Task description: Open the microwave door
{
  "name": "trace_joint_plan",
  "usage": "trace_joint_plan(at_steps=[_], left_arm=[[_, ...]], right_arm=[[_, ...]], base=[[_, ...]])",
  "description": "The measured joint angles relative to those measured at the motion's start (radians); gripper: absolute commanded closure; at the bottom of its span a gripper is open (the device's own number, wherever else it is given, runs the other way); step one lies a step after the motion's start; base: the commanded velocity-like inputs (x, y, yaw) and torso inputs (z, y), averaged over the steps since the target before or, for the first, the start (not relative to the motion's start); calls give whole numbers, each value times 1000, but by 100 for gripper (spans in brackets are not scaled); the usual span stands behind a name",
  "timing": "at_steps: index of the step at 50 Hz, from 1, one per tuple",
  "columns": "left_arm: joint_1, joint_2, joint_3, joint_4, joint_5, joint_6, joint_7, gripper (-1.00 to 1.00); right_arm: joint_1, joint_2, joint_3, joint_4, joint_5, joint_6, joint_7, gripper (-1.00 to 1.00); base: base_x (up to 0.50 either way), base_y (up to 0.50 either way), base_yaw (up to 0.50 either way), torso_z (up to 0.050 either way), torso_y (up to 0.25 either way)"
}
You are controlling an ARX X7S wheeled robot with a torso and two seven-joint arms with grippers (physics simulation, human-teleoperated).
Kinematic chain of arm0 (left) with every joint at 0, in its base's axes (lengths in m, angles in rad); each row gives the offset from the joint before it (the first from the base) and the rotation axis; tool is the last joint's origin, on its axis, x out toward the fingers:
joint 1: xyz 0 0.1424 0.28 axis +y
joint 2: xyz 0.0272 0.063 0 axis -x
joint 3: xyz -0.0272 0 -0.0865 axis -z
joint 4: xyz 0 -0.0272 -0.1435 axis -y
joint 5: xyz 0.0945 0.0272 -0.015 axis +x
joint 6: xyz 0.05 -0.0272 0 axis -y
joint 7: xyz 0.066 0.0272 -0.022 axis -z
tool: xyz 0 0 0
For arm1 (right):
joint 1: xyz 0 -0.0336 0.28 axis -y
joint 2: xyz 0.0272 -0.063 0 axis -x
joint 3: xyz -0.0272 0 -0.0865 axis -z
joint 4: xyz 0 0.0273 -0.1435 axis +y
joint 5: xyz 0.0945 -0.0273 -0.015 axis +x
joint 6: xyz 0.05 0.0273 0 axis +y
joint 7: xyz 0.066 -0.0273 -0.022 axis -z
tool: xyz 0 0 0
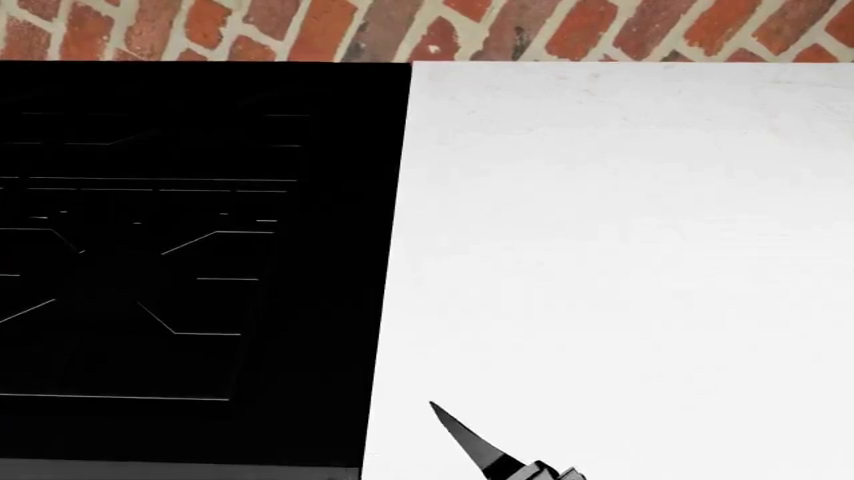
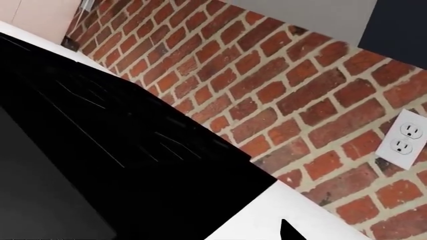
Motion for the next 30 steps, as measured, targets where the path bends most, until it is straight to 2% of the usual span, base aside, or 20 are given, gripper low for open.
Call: trace_joint_plan(at_steps=[7,14,22,30], left_arm=[[-172,49,129,-84,55,27,-6,-100],[-337,76,202,-128,82,46,18,-100],[-505,77,205,-132,60,52,79,-100],[-610,71,173,-152,2,74,123,-100]], right_arm=[[0,-2,-5,14,4,-13,-1,-100],[-2,-3,-8,28,8,-27,-1,-100],[-3,-5,-11,45,12,-41,1,-100],[-7,-3,-14,42,5,-43,7,-100]], base=[[0,0,0,0,0],[0,0,0,0,0],[0,0,0,0,0],[0,0,0,0,0]])
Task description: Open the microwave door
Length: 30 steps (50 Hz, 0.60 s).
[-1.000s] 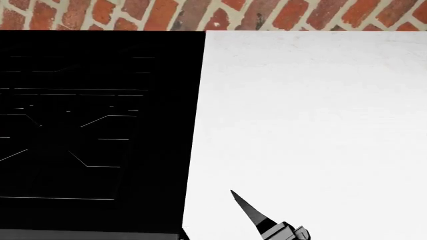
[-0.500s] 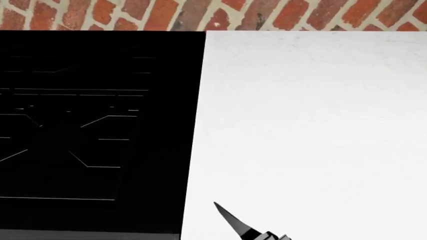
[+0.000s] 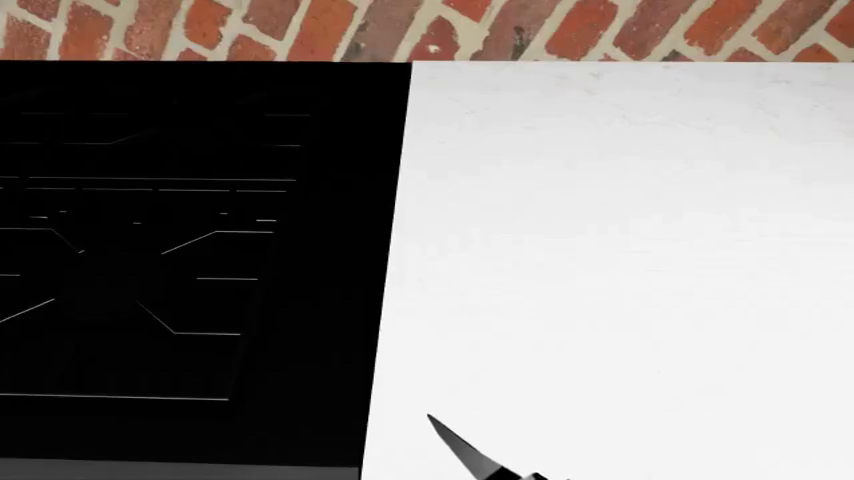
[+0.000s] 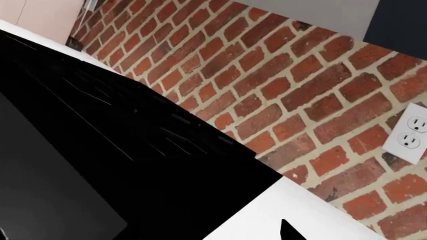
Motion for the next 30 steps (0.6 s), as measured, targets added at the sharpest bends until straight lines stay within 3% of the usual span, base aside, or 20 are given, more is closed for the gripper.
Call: trace_joint_plan(at_steps=[13,30], left_arm=[[-106,-7,0,-127,-60,99,-9,-100],[-88,-145,-78,-111,-103,73,29,-100]], right_arm=[[-32,8,4,-48,-24,27,30,-100],[-51,13,2,-113,-48,76,46,-100]], base=[[0,0,0,0,0],[0,0,0,0,0]])
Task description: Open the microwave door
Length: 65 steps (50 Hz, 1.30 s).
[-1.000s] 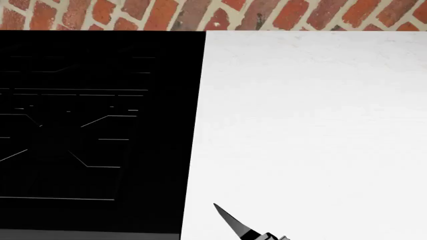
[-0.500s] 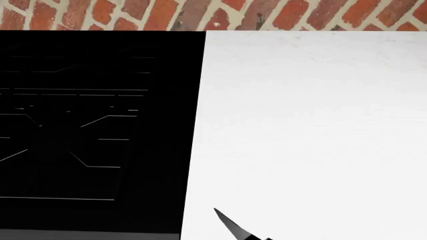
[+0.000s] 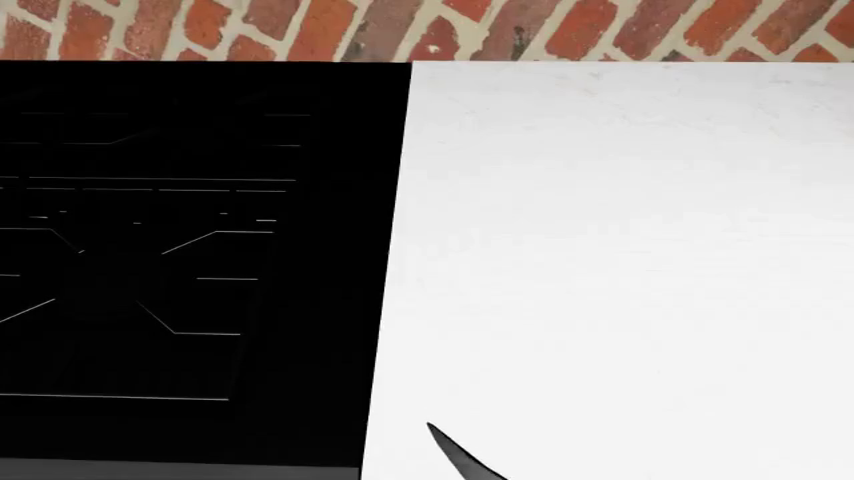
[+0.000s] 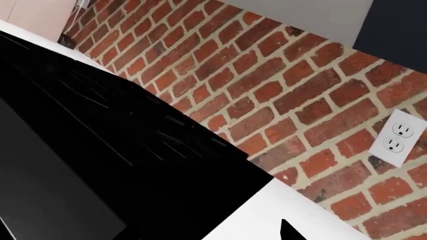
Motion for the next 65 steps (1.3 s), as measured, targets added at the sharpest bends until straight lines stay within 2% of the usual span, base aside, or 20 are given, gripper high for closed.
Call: trace_joint_plan(at_steps=[12,20,26,33,48,57,65], left_arm=[[28,-49,-42,-35,-31,21,-19,-100],[-62,-36,17,-247,-16,137,-113,-100],[-106,-15,113,-376,-61,187,-183,-100],[-122,-18,288,-452,-198,191,-238,-100],[-150,-141,621,-513,-469,163,-291,-100],[-158,-217,731,-524,-580,138,-282,-100],[-99,-252,758,-530,-673,105,-276,-100]], right_arm=[[-8,0,-4,-61,-25,54,7,-100],[-15,-9,-9,-118,-60,116,18,-100],[-16,-24,-15,-160,-92,170,27,-100],[-22,-38,-24,-201,-130,222,39,-100],[-26,-57,-48,-251,-181,284,45,-100],[-27,-64,-62,-281,-203,313,40,-100],[-27,-68,-72,-304,-218,334,36,-100]], base=[[0,0,0,0,0],[0,0,0,0,0],[0,0,0,0,0],[0,0,0,0,0],[0,0,0,0,0],[0,0,0,0,0],[0,0,0,0,0]])
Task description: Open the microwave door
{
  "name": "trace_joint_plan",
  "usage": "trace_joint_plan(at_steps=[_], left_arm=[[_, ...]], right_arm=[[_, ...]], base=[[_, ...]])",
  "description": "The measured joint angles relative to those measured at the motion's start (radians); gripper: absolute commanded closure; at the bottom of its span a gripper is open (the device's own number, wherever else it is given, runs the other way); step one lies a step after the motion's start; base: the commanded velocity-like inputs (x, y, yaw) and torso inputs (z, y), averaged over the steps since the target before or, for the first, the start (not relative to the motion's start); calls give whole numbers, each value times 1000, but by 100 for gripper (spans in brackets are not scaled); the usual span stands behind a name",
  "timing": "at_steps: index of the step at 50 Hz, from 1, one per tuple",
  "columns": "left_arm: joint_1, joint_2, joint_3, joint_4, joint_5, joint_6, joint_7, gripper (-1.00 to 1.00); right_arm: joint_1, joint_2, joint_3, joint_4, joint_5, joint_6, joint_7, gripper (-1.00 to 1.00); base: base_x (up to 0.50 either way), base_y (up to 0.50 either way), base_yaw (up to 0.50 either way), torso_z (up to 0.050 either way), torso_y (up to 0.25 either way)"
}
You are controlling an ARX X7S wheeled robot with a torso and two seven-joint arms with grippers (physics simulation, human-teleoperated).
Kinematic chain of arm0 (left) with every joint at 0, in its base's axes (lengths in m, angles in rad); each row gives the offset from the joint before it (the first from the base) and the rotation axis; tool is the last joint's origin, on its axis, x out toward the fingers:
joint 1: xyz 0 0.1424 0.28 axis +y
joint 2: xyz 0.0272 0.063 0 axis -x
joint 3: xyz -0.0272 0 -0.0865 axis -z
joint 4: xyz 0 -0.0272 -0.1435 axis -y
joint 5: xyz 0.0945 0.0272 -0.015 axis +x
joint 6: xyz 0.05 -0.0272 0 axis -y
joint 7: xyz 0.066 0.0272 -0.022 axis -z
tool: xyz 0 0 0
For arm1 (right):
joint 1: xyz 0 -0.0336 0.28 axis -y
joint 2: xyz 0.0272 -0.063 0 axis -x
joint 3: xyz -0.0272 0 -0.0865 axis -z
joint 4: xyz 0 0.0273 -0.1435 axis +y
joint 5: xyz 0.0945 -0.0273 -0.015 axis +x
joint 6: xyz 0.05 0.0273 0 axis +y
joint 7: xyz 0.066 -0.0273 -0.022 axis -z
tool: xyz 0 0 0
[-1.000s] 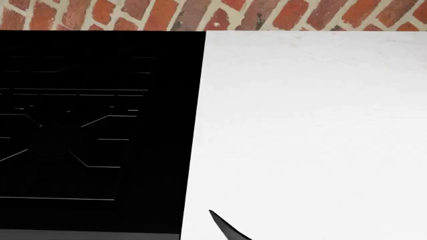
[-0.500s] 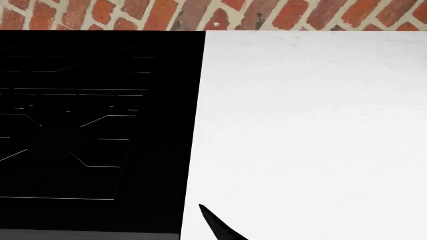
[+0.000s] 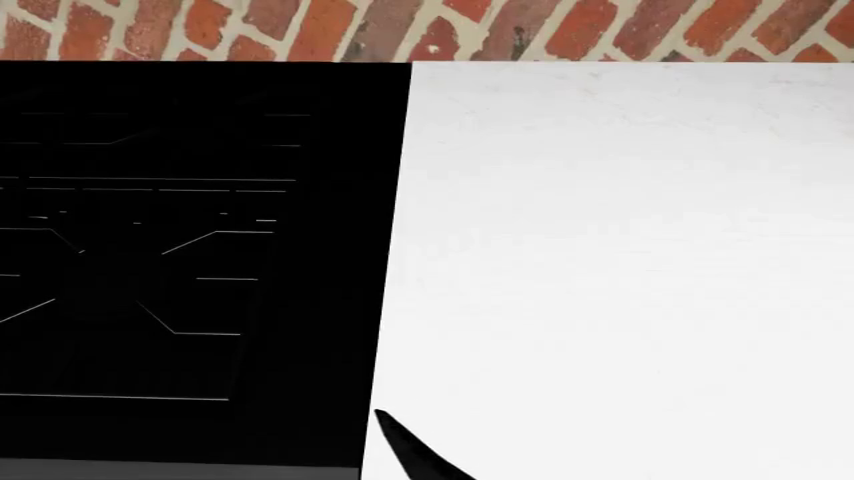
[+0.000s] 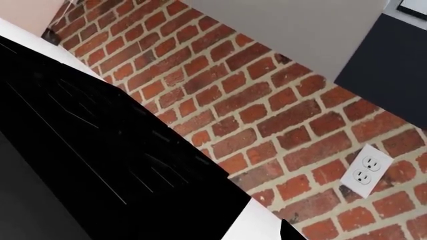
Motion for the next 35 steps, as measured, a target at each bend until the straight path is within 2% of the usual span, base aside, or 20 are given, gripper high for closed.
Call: trace_joint_plan(at_steps=[6,9,12,17,20,27,35], left_arm=[[47,2,-2,-2,-47,-9,5,-100],[28,8,-5,-2,-56,14,16,-100],[-67,25,10,-2,-36,41,46,-100],[-296,84,26,40,62,43,153,-100],[-401,138,-58,95,212,35,241,-100],[-555,306,-363,211,620,51,429,-100],[-642,480,-566,247,889,113,520,-100]], right_arm=[[0,-3,-5,-12,-10,14,-1,-100],[2,-4,-5,-8,-8,13,-1,-100],[11,-5,-5,9,4,-1,-3,-100],[18,1,-5,39,28,-43,-3,-100],[9,14,1,43,38,-70,5,-100],[-11,47,15,44,50,-125,25,-100],[-36,75,31,53,59,-174,54,-100]], base=[[0,0,0,0,0],[0,0,0,0,0],[0,0,0,0,0],[0,0,0,0,0],[0,0,0,0,0],[0,0,0,0,0],[0,0,0,0,0]])
